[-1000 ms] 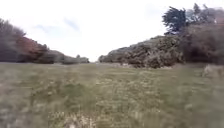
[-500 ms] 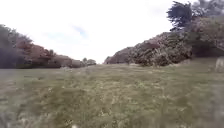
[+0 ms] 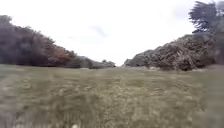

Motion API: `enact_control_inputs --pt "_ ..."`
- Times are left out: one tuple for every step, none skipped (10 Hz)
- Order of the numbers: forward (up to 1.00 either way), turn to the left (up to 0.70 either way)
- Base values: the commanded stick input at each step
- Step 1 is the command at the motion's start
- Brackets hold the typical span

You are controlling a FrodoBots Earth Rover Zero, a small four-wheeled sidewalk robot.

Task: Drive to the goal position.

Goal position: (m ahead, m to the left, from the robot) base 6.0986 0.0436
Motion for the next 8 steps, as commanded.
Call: enact_control_inputs --pt "1.0 0.0" --pt "1.0 0.0" --pt "1.0 0.0" --pt "1.0 0.0" --pt "1.0 0.0" --pt "1.0 0.0" --pt "1.0 0.0" --pt "1.0 0.0"
